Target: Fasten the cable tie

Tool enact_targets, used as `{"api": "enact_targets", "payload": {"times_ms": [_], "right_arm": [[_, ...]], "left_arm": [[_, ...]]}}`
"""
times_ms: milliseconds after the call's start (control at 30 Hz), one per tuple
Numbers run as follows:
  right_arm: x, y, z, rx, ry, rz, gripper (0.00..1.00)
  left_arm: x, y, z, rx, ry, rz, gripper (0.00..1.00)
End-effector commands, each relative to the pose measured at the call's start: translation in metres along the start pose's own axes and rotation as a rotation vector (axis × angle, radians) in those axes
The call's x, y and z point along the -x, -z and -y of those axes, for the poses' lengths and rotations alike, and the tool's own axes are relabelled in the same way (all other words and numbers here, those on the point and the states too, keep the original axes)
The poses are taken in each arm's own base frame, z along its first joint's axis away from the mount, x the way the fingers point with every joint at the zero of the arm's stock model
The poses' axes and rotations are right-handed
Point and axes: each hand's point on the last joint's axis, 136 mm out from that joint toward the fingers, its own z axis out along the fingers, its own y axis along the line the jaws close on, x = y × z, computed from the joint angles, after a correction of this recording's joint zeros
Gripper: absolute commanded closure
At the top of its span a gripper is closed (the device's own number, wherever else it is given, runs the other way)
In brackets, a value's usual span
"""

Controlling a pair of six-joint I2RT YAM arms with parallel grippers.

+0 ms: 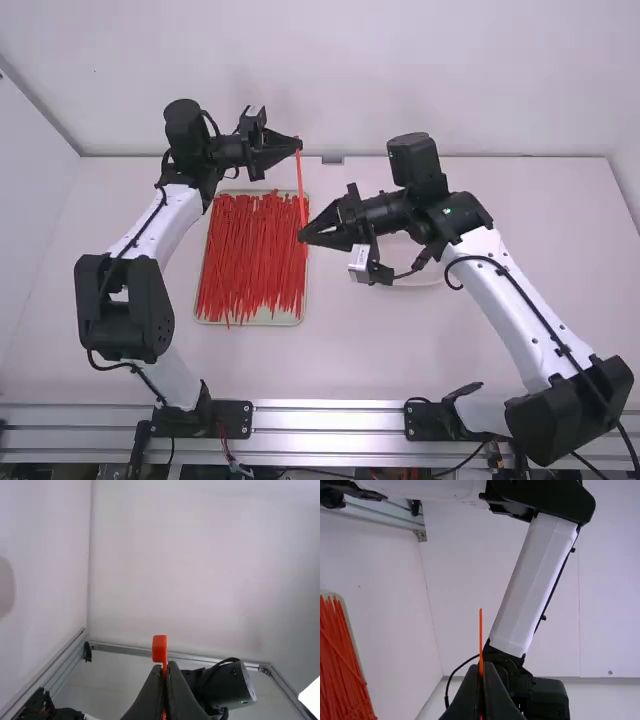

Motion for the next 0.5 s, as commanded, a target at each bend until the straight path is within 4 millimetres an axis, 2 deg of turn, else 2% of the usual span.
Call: {"api": "enact_targets", "payload": {"times_ms": [0,167,267,333,467], "right_arm": [[0.0031,0.0010,0.0103,-0.009,0.034,0.003,0.87],[-0.0002,0.0011,0.0097,-0.002,0.041,-0.015,0.80],[-0.0010,0.0007,0.0089,0.002,0.040,-0.020,0.81],[-0.0010,0.0006,0.0089,0.002,0.036,-0.020,1.00],[-0.0014,0.0012,0.0089,0.002,0.037,-0.021,1.00]], "left_arm": [[-0.0077,-0.0031,0.0070,-0.001,-0.048,-0.041,0.98],[-0.0085,-0.0032,0.0068,-0.001,-0.049,-0.046,0.98],[-0.0109,-0.0060,0.0067,0.000,-0.049,-0.056,0.98],[-0.0108,-0.0057,0.0068,0.000,-0.049,-0.056,0.98],[-0.0119,-0.0074,0.0064,0.000,-0.064,-0.060,0.98]]}}
